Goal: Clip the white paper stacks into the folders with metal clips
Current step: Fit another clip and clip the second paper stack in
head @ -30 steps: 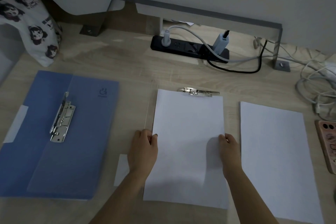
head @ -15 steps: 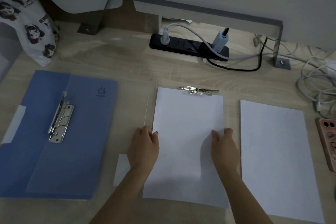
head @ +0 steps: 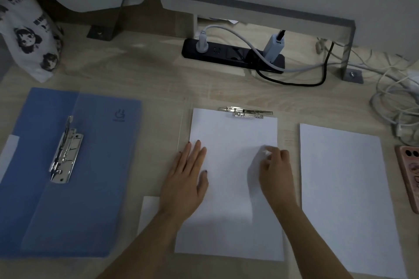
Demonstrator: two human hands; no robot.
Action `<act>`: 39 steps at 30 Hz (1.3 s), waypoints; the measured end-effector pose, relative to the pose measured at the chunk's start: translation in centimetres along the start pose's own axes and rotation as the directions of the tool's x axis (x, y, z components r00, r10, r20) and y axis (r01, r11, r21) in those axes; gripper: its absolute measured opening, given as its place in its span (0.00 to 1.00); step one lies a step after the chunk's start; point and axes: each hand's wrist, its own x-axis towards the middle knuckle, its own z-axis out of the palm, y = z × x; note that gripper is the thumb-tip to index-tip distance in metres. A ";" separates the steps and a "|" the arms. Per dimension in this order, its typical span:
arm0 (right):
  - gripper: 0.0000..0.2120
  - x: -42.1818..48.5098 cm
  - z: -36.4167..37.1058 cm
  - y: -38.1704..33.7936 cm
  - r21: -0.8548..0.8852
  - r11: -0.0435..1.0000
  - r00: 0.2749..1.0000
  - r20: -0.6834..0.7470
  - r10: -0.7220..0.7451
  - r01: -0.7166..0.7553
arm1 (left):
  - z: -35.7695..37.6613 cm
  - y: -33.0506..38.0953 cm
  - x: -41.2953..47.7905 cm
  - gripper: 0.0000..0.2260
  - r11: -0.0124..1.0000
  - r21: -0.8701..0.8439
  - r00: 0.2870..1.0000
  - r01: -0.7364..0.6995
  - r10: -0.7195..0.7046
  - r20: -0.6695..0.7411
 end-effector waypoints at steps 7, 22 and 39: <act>0.09 8.3 -1.5 -3.3 0.875 0.321 0.879 0.206 0.430 -0.362 | 0.1 -0.2 -0.1 0.25 0.999 -0.043 1.000 -0.015 0.014 -0.015; 0.20 5.8 2.7 -6.8 0.034 0.950 0.950 0.040 -0.311 0.310 | 0.0 -0.1 0.0 0.25 0.996 -0.089 1.000 0.000 -0.002 -0.023; 0.22 6.9 5.0 -5.0 -0.305 0.844 0.896 0.207 -0.394 0.442 | -0.3 0.0 0.3 0.25 0.995 -0.098 1.000 0.003 -0.004 -0.012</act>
